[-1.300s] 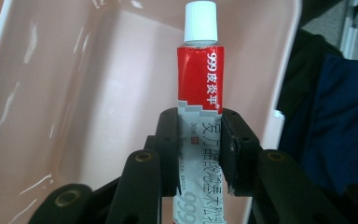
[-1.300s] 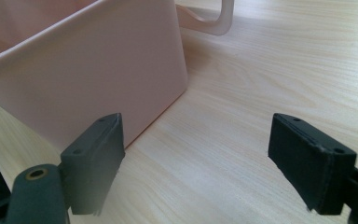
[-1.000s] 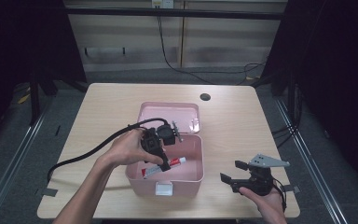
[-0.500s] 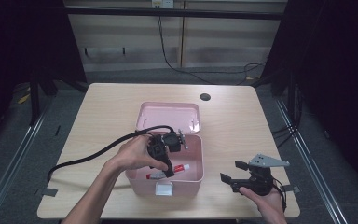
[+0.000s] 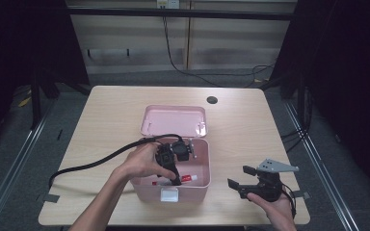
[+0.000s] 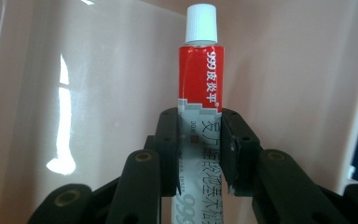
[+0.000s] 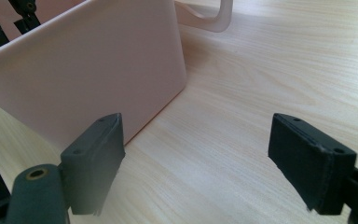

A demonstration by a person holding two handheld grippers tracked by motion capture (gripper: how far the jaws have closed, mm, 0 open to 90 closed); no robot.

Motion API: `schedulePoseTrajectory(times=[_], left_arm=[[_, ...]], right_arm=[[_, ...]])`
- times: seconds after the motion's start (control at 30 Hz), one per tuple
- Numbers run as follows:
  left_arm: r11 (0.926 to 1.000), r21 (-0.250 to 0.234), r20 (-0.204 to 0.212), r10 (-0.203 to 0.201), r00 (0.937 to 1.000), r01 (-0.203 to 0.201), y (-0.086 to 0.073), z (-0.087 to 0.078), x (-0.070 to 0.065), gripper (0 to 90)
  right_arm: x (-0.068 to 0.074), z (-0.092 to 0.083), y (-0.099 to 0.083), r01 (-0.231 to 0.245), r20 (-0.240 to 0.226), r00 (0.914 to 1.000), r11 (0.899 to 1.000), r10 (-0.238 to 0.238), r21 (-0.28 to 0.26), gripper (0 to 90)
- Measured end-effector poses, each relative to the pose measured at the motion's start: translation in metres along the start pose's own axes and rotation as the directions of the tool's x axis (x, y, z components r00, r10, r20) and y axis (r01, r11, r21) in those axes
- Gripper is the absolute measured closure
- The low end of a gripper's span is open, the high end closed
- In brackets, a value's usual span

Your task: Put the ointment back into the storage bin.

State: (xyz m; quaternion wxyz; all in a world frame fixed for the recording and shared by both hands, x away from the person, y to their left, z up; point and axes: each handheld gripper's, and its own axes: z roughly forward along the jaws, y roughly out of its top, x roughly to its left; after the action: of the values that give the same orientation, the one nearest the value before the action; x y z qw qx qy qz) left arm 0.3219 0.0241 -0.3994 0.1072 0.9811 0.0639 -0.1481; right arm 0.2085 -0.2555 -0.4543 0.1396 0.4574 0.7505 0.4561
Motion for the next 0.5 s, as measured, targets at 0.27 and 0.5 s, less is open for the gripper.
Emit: schedulePoseTrajectory(times=[0.27,0.5], left_arm=[[0.9998,0.013,0.025,-0.017,0.9995,0.017,0.002,0.008,0.004,70.5],[0.9992,0.037,0.036,-0.014,0.9992,0.012,0.004,0.016,0.007,70.5]], right_arm=[[0.0,0.0,0.0,0.001,0.001,1.0,1.0,-0.001,-0.001,18.0],[0.0,0.0,0.0,0.0,0.003,1.0,1.0,0.0,0.0,18.0]])
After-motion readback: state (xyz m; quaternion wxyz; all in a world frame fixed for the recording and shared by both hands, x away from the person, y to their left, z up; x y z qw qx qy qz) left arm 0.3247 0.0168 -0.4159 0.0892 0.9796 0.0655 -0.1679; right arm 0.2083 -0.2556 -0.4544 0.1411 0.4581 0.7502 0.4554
